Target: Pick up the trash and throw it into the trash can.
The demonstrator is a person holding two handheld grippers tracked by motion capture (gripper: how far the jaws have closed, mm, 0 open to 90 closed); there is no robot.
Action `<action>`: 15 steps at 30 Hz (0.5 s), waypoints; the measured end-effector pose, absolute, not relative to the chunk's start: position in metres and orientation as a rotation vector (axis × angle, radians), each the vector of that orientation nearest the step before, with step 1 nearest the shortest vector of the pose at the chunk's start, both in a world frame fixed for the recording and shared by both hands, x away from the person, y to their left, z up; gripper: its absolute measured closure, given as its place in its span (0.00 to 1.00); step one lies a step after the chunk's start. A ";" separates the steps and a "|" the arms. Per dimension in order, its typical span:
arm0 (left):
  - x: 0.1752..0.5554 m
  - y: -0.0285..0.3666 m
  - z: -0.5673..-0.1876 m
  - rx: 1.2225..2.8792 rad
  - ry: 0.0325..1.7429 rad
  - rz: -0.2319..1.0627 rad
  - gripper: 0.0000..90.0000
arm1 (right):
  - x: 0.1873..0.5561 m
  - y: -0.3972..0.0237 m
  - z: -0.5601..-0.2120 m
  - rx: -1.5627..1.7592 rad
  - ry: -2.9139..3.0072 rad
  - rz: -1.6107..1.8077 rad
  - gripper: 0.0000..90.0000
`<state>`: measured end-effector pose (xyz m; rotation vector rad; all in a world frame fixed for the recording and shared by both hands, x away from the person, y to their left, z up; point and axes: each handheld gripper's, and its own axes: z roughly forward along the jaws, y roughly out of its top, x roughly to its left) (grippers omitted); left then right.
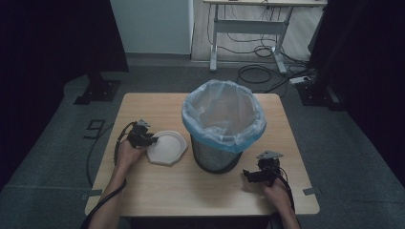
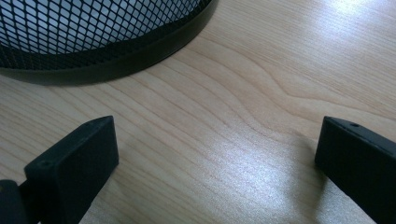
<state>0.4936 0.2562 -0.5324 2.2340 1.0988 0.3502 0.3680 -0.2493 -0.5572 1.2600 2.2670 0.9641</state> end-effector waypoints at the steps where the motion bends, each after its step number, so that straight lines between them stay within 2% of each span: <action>1: 0.494 0.256 -0.532 2.233 1.113 0.341 0.76 | 0.368 -0.249 -0.557 1.260 2.267 0.964 0.00; 15: 0.496 0.261 -0.508 2.187 1.133 0.285 0.87 | 0.368 -0.249 -0.557 1.259 2.267 0.962 0.00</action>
